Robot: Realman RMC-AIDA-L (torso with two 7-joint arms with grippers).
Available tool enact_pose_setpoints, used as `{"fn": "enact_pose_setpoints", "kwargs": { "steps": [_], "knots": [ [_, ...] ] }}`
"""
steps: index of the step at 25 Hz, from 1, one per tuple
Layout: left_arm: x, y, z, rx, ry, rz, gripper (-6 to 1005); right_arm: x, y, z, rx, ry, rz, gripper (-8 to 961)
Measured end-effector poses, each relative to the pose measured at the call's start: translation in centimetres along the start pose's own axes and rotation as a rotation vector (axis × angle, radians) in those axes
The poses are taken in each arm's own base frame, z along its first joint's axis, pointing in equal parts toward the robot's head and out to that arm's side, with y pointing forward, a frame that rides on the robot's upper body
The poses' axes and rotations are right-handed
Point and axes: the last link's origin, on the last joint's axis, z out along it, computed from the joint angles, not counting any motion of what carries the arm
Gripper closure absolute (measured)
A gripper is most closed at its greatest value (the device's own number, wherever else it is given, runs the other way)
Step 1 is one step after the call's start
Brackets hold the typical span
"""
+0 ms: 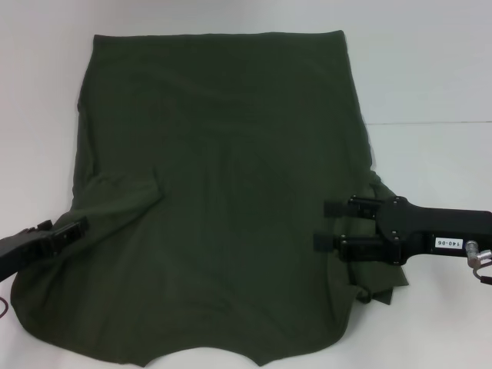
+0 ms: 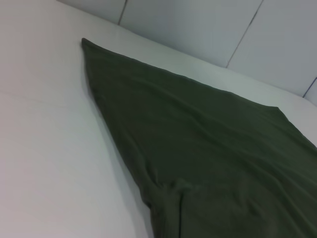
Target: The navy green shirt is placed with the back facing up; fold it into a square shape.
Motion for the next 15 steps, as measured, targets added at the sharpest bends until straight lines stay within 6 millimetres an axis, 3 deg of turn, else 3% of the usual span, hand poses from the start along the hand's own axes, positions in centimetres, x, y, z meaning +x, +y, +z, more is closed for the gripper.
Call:
{"fn": "enact_pose_setpoints", "kwargs": {
  "steps": [7,15],
  "knots": [
    [0.03,0.18,0.23,-0.007,-0.015,0.018,224,-0.04,-0.02,-0.03,0.002,-0.001,-0.001,99],
    [0.44,0.09,0.32,0.000,-0.032,0.060,343,-0.07,-0.07,-0.04,0.005,-0.001,-0.006,100]
  ]
}}
